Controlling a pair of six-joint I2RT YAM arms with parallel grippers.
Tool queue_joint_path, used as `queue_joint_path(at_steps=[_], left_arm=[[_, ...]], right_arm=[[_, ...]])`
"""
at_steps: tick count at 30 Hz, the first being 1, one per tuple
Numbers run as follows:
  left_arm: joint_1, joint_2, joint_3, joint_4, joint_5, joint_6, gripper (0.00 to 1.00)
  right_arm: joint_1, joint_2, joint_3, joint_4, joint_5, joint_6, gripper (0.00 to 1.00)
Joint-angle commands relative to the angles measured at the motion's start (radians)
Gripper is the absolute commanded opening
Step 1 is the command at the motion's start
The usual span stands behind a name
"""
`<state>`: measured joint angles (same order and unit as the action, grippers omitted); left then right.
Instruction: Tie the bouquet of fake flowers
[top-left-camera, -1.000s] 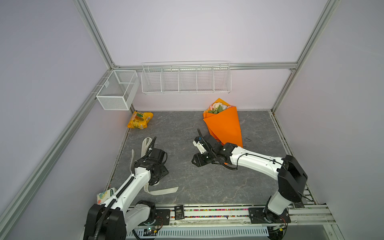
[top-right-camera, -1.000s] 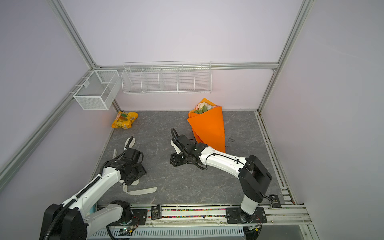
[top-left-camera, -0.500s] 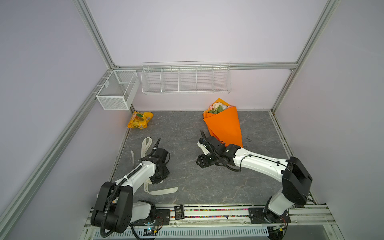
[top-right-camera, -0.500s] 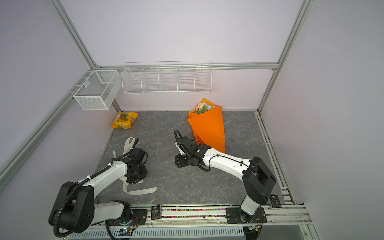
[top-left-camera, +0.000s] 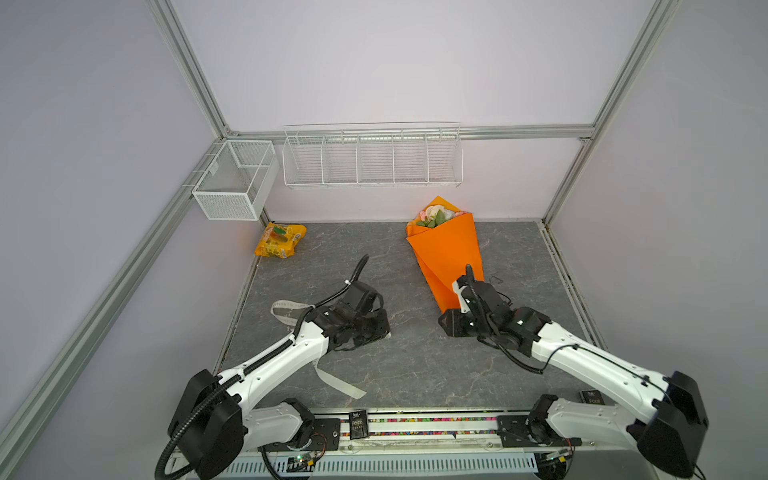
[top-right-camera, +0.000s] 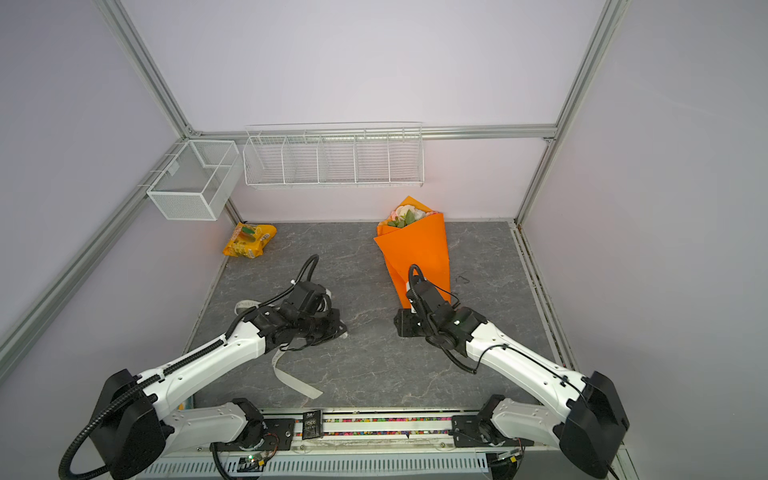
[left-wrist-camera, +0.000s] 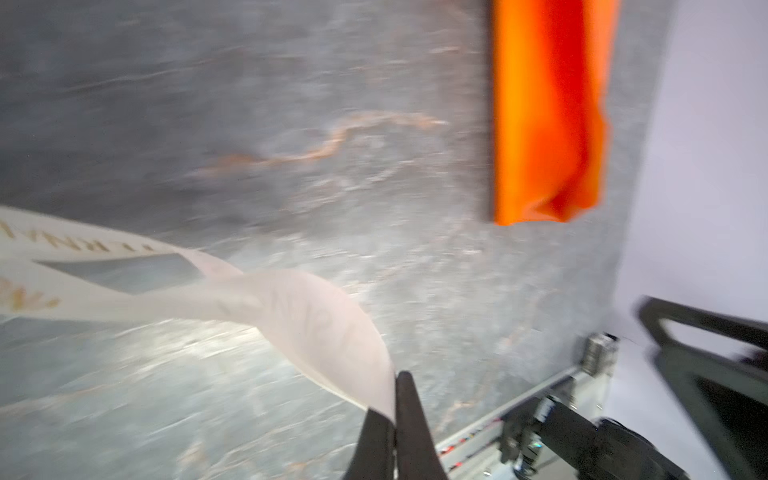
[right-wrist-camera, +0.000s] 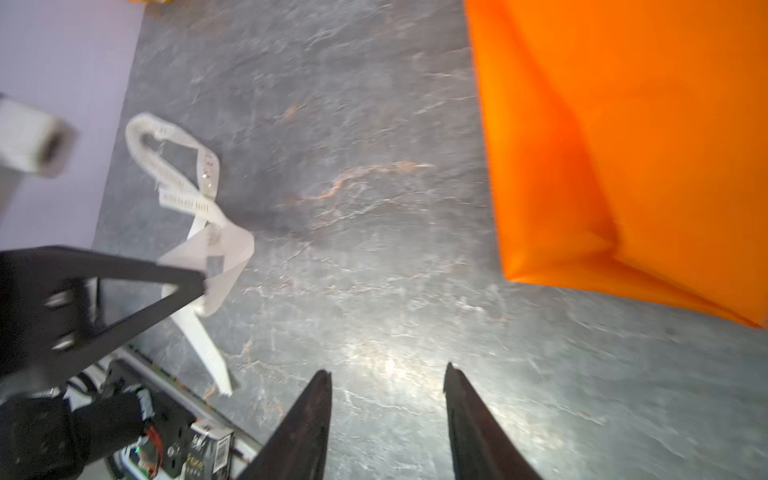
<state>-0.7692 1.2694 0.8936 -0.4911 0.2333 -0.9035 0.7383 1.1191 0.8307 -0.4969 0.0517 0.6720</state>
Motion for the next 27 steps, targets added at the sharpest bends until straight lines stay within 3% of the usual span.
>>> queue_joint_path(at_steps=[1, 7, 11, 13, 15, 16, 17, 18, 20, 21, 23, 25, 27], left_arm=[[-0.086, 0.108, 0.108, 0.151, 0.016, -0.098, 0.0], [-0.198, 0.278, 0.278, 0.227, 0.138, -0.062, 0.0], [-0.222, 0.329, 0.333, 0.19, 0.095, -0.065, 0.0], [-0.225, 0.36, 0.366, 0.134, 0.101, -0.021, 0.01], [-0.226, 0.393, 0.356, 0.198, 0.197, -0.026, 0.22], [-0.226, 0.424, 0.371, 0.223, 0.317, -0.002, 0.3], [-0.227, 0.454, 0.42, 0.15, 0.376, 0.054, 0.33], [-0.238, 0.453, 0.454, 0.031, 0.298, 0.104, 0.37], [-0.257, 0.393, 0.452, -0.144, 0.071, 0.163, 0.57], [-0.248, 0.362, 0.424, -0.168, 0.048, 0.163, 0.64], [-0.208, 0.278, 0.339, -0.182, -0.002, 0.139, 0.67], [-0.157, 0.142, 0.216, -0.143, -0.056, 0.073, 0.75], [-0.101, 0.017, 0.1, -0.047, -0.021, 0.087, 0.78]], right_arm=[[-0.066, -0.108, -0.065, -0.072, -0.008, 0.048, 0.48], [-0.125, -0.296, -0.067, -0.252, 0.113, 0.016, 0.47], [-0.153, -0.397, -0.066, -0.236, 0.032, -0.058, 0.45], [-0.153, -0.414, -0.059, -0.26, 0.045, -0.05, 0.47], [-0.152, -0.423, -0.06, -0.287, 0.086, -0.042, 0.47], [-0.152, -0.424, -0.064, -0.292, 0.097, -0.045, 0.47], [-0.153, -0.42, -0.069, -0.29, 0.089, -0.061, 0.47], [-0.153, -0.41, -0.066, -0.289, 0.074, -0.072, 0.47], [-0.152, -0.379, -0.056, -0.299, 0.041, -0.072, 0.46], [-0.152, -0.364, -0.056, -0.298, 0.028, -0.067, 0.46], [-0.153, -0.331, -0.057, -0.27, -0.033, -0.064, 0.46], [-0.148, -0.291, -0.067, -0.197, -0.127, -0.045, 0.42], [-0.105, -0.262, -0.08, -0.13, -0.141, -0.008, 0.42]])
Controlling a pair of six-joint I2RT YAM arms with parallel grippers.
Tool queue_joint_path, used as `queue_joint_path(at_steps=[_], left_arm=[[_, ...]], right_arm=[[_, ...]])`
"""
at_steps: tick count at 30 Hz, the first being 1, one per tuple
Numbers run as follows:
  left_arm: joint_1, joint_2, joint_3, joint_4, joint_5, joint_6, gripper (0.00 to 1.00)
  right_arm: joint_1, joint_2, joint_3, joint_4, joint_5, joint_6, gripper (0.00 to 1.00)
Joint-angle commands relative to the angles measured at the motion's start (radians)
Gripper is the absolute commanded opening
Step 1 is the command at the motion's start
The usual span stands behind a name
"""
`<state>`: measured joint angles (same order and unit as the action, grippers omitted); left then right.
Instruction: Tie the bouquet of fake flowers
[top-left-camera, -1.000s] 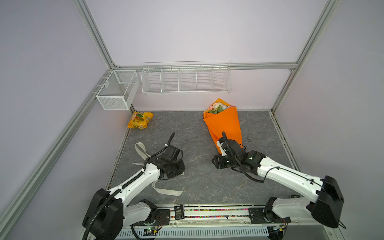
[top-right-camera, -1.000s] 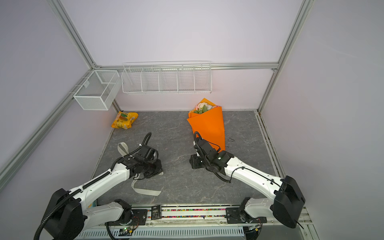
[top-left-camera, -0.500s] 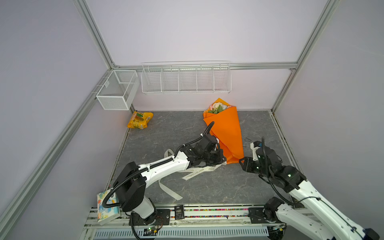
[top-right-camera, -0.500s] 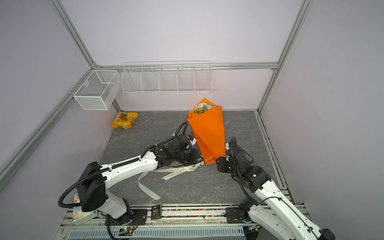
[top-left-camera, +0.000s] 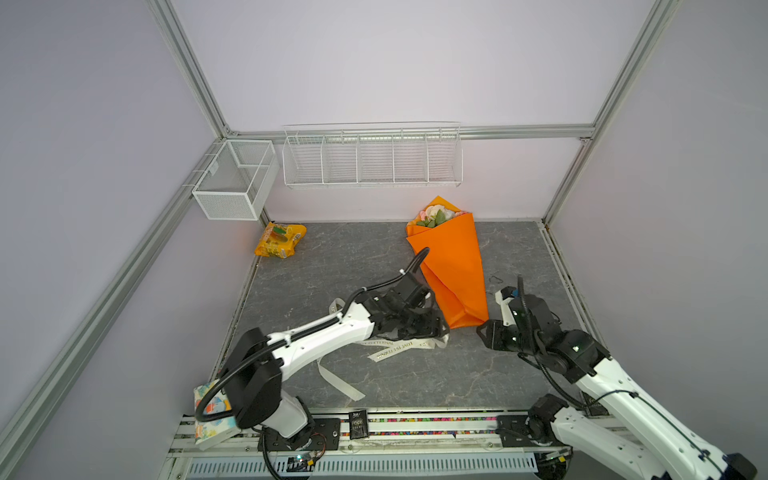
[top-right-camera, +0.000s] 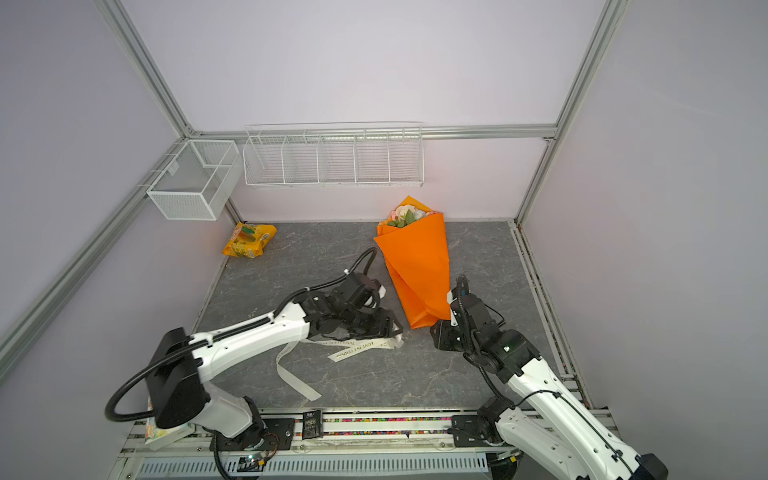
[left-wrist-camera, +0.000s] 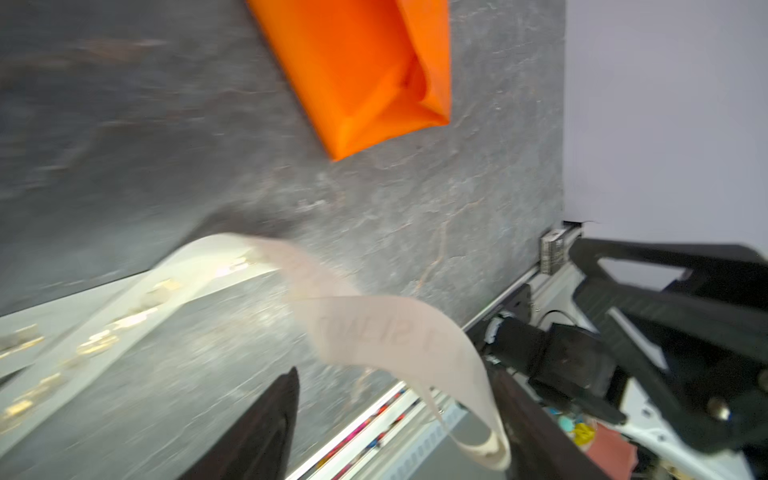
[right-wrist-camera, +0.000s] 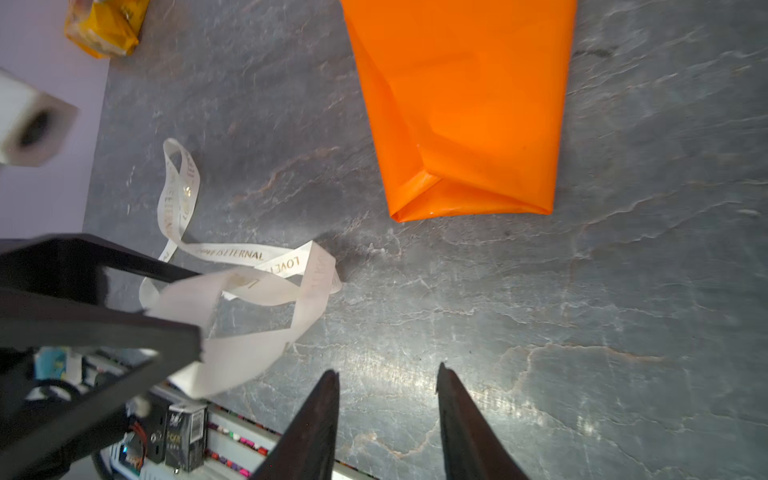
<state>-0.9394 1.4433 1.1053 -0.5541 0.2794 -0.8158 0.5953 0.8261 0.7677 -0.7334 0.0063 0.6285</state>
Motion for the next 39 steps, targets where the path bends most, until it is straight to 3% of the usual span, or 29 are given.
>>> queue_joint_path(at_steps=[1, 3, 5, 7, 9, 12, 16, 20, 23, 25, 29, 39], left_arm=[[0.1, -0.206, -0.148, 0.031, -0.032, 0.014, 0.87], [0.142, -0.25, -0.178, 0.043, 0.071, 0.064, 0.94], [0.139, -0.203, -0.152, 0.03, 0.204, 0.121, 0.91], [0.115, -0.107, -0.082, -0.041, 0.209, 0.161, 0.56], [0.106, -0.009, 0.014, -0.143, 0.171, 0.195, 0.51], [0.106, 0.031, 0.072, -0.16, 0.112, 0.188, 0.43], [0.163, -0.052, 0.053, -0.202, -0.083, 0.077, 0.47], [0.353, -0.217, -0.111, -0.211, -0.131, -0.013, 0.57], [0.5, -0.319, -0.233, -0.205, -0.126, -0.004, 0.65], [0.625, -0.363, -0.284, -0.236, -0.098, 0.001, 0.68], [0.833, -0.437, -0.383, -0.283, -0.075, -0.013, 0.7], [0.884, -0.572, -0.484, -0.332, -0.24, -0.127, 0.73]], right_arm=[[0.067, 0.048, -0.022, 0.141, -0.094, 0.034, 0.44], [0.119, 0.114, 0.01, 0.144, -0.041, 0.035, 0.44], [0.141, 0.183, 0.067, 0.09, 0.03, 0.03, 0.44], [0.143, 0.226, 0.104, 0.051, 0.071, 0.03, 0.44], [0.145, 0.226, 0.096, 0.135, -0.024, -0.001, 0.44], [0.161, 0.197, 0.025, 0.283, -0.138, -0.024, 0.51], [0.187, 0.189, -0.046, 0.347, -0.127, -0.012, 0.53], [0.29, 0.298, -0.024, 0.441, -0.187, -0.033, 0.52], [0.439, 0.489, 0.101, 0.411, -0.155, -0.112, 0.51], [0.548, 0.66, 0.278, 0.313, -0.054, -0.18, 0.51], [0.625, 0.936, 0.515, 0.194, 0.054, -0.234, 0.51], [0.625, 1.216, 0.74, 0.057, 0.101, -0.355, 0.52]])
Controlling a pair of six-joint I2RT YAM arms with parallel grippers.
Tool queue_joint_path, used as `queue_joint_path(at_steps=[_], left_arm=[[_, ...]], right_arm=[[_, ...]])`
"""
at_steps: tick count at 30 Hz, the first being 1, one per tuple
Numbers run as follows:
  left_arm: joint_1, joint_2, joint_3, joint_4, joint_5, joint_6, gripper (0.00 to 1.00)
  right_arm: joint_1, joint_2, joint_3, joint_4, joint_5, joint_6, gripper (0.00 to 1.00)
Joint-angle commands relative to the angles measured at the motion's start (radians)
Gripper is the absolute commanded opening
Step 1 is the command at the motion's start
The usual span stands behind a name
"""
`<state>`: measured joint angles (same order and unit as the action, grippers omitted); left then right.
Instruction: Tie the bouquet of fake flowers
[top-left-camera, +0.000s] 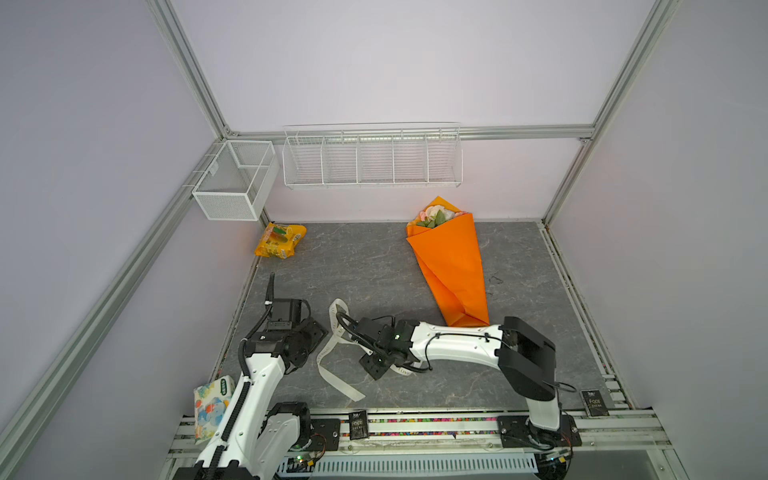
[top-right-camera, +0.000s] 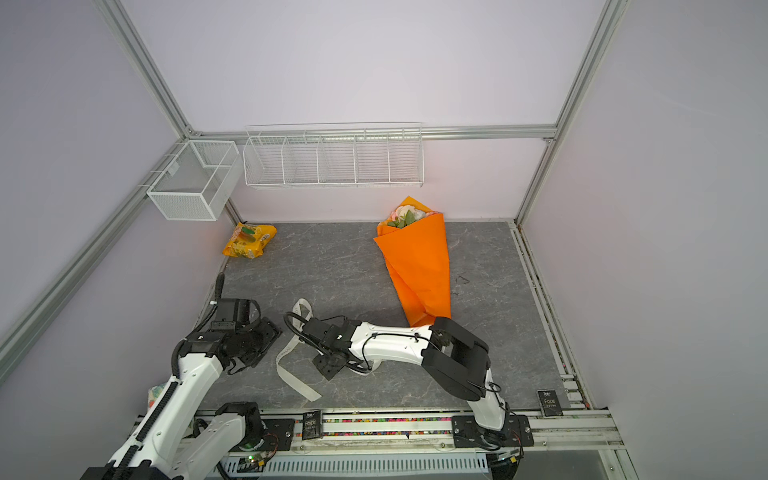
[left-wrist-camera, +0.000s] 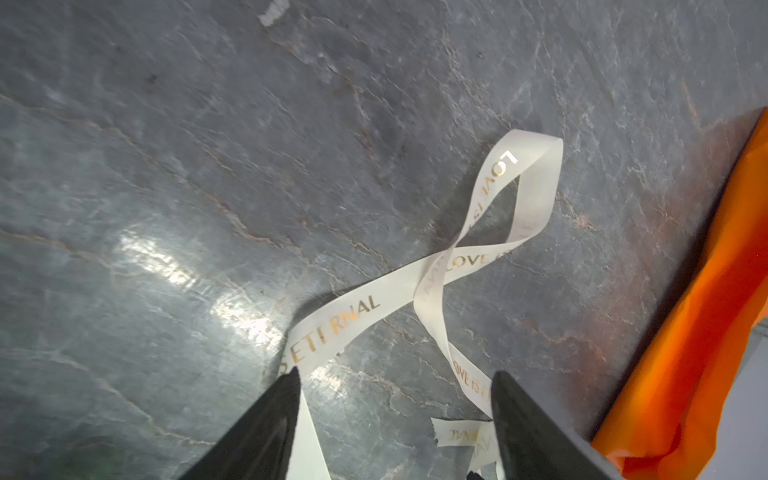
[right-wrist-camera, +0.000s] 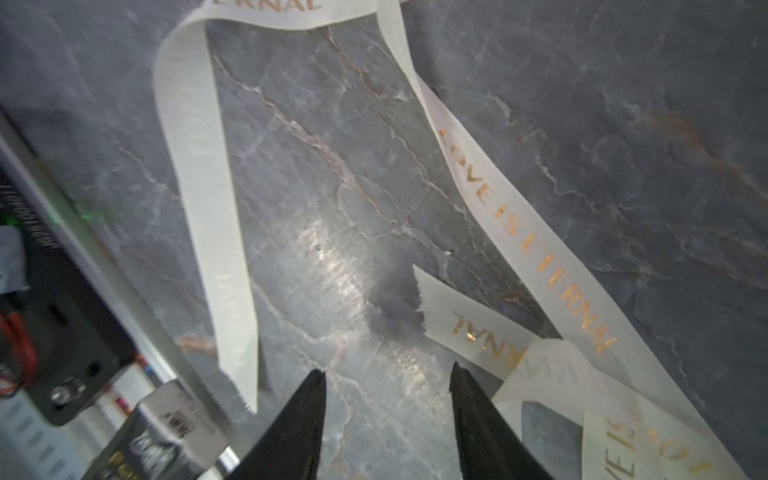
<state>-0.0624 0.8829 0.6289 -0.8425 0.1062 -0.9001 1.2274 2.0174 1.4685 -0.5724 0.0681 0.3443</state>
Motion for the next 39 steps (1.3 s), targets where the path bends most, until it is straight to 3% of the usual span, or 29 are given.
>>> queue_joint_path(at_steps=[1, 12, 16, 21, 25, 29, 37, 39], left_arm=[[0.007, -0.01, -0.009, -0.043, -0.061, -0.035, 0.74], [0.007, 0.009, -0.042, -0.04, -0.02, -0.009, 0.75], [0.007, 0.007, -0.096, 0.01, 0.043, -0.017, 0.74], [0.007, 0.009, -0.153, 0.042, 0.078, -0.026, 0.73], [0.007, 0.005, -0.181, 0.058, 0.091, -0.027, 0.72], [0.007, 0.019, -0.189, 0.066, 0.091, -0.013, 0.72], [0.007, 0.062, -0.226, 0.157, 0.14, -0.006, 0.46], [0.007, 0.064, -0.228, 0.161, 0.135, 0.001, 0.41]], right_arm=[[-0.012, 0.035, 0.041, -0.103, 0.033, -0.077, 0.52], [-0.041, 0.185, 0.175, -0.247, 0.02, -0.148, 0.51], [-0.043, 0.196, 0.173, -0.26, 0.017, -0.155, 0.39], [-0.046, 0.238, 0.206, -0.282, 0.042, -0.14, 0.16], [-0.047, 0.184, 0.213, -0.245, 0.036, -0.117, 0.07], [-0.05, 0.113, 0.203, -0.193, 0.003, -0.104, 0.07], [-0.044, 0.138, 0.218, -0.21, -0.025, -0.16, 0.39], [-0.045, 0.163, 0.23, -0.229, -0.04, -0.187, 0.41]])
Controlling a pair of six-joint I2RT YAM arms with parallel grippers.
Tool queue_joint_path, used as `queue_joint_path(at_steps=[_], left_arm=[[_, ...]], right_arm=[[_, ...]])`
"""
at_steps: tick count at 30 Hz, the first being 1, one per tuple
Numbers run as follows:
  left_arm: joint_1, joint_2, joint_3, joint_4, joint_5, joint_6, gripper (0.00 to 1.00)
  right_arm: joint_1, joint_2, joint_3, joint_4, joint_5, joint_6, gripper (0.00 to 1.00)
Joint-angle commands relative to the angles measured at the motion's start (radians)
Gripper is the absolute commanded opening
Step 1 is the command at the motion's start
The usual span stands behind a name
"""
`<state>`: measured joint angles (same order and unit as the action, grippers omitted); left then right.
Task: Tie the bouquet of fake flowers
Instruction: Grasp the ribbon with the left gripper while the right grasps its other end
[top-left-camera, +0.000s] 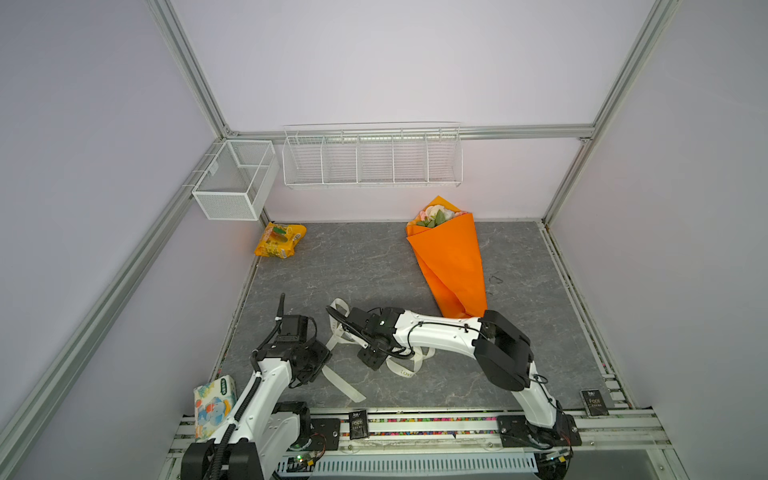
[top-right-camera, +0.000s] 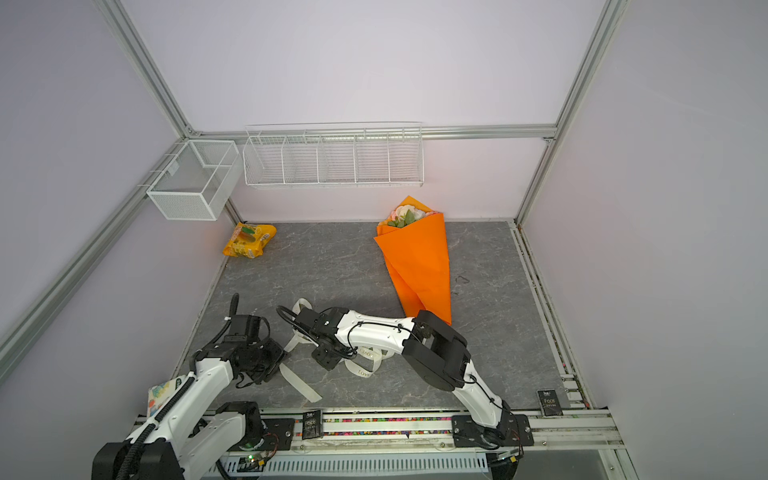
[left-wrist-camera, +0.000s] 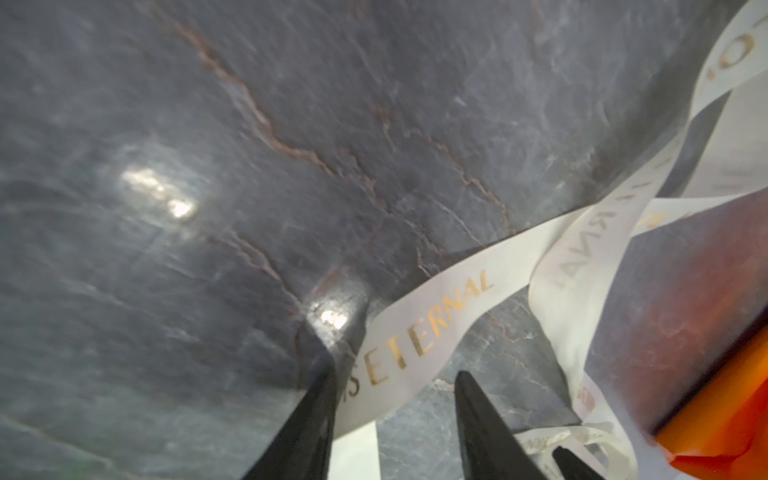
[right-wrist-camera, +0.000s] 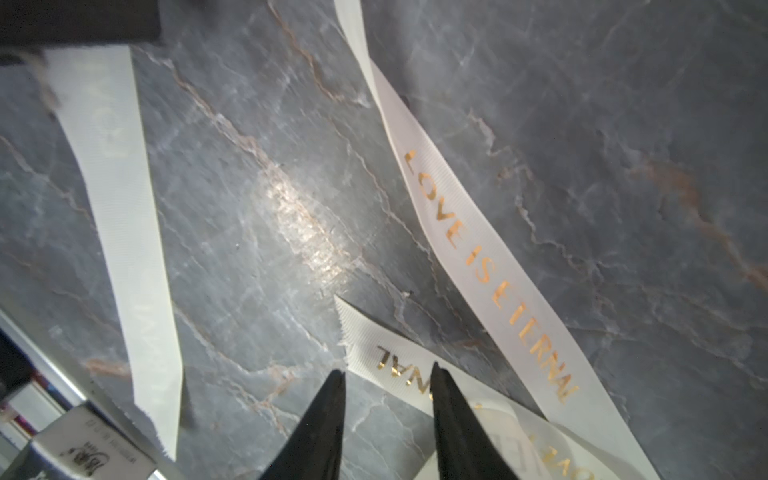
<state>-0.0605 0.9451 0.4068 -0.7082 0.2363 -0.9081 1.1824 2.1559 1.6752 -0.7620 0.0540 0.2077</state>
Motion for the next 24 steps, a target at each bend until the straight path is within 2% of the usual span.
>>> queue_joint_path(at_steps=[1, 3, 9, 12, 15, 18, 22, 24], left_arm=[[0.005, 0.0, -0.011, 0.031, 0.0, 0.01, 0.36], [0.005, 0.003, -0.023, 0.048, -0.003, 0.012, 0.22], [0.005, 0.017, -0.025, 0.068, -0.004, 0.027, 0.13], [0.005, 0.02, -0.023, 0.077, -0.006, 0.036, 0.06], [0.005, 0.023, -0.015, 0.091, -0.001, 0.051, 0.01], [0.005, 0.03, -0.015, 0.117, 0.006, 0.066, 0.0], [0.005, 0.052, -0.006, 0.116, 0.01, 0.081, 0.0], [0.005, 0.06, -0.006, 0.115, 0.005, 0.084, 0.0]], right_arm=[[0.002, 0.037, 0.032, -0.047, -0.031, -0.062, 0.44], [0.005, 0.061, 0.044, -0.054, -0.04, -0.085, 0.47], [0.007, 0.155, 0.107, -0.136, -0.014, -0.126, 0.48], [0.011, 0.164, 0.082, -0.157, -0.016, -0.119, 0.38], [0.017, 0.141, 0.025, -0.134, 0.018, -0.1, 0.23], [0.016, 0.142, 0.015, -0.118, 0.046, -0.082, 0.12], [0.019, 0.129, 0.048, -0.114, 0.048, -0.064, 0.07], [0.019, 0.1, 0.06, -0.111, 0.04, -0.051, 0.15]])
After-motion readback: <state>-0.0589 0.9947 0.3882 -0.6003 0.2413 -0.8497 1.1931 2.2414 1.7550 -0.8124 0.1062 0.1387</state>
